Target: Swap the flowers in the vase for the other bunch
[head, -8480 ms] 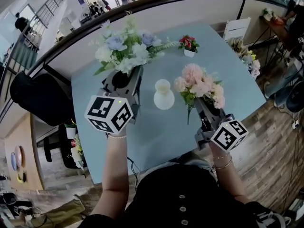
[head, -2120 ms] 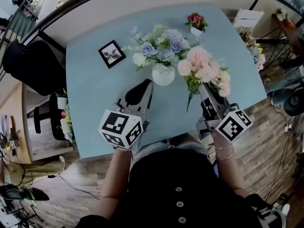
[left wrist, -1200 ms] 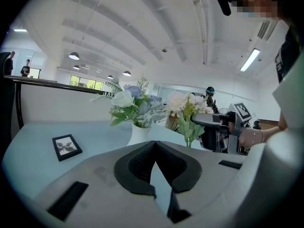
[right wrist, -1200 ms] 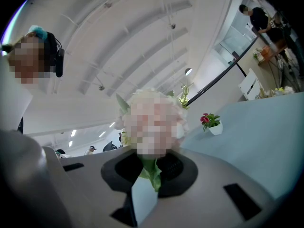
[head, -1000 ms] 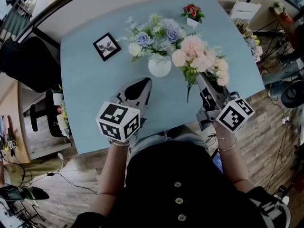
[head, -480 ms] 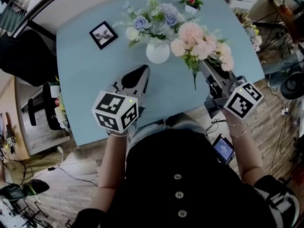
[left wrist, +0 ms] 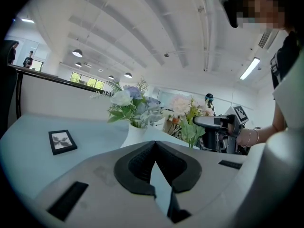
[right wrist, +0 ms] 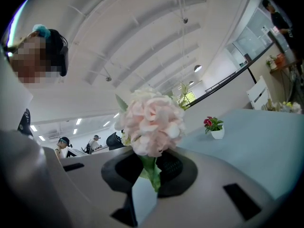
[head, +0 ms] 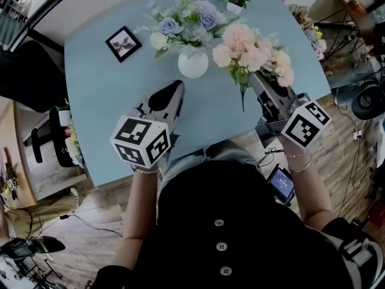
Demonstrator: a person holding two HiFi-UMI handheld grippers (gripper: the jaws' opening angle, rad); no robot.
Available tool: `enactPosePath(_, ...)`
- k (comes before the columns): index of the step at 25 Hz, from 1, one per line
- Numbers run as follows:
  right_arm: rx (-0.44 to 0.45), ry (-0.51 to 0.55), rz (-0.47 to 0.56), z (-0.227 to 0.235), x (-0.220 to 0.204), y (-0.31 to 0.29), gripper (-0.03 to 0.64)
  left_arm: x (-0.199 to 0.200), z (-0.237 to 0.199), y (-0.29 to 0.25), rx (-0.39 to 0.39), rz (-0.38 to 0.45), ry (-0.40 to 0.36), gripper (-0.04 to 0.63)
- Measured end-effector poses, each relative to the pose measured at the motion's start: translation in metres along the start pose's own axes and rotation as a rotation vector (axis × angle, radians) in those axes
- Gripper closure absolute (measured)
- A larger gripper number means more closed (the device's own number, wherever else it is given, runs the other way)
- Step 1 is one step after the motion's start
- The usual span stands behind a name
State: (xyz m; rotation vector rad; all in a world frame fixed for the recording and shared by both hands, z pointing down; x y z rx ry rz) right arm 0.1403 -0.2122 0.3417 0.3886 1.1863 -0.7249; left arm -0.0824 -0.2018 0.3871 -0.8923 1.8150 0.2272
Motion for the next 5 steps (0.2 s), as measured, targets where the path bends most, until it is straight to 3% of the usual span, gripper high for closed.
enactPosePath(5,0.006,0.019,-0.003,0.0000,0.0025,-0.0006,0.549,0.0021,0.0002,-0.0010,-0.001,0.008,0.000,0.584)
Point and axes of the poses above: the fingertips, and each gripper's own axes: y backward along the fingers, z to its right, x out of its top, the point moved 5 cm from there along y, backward along the fingers, and after that the axes turned 8 degrees about y, right-handed, at the moved point
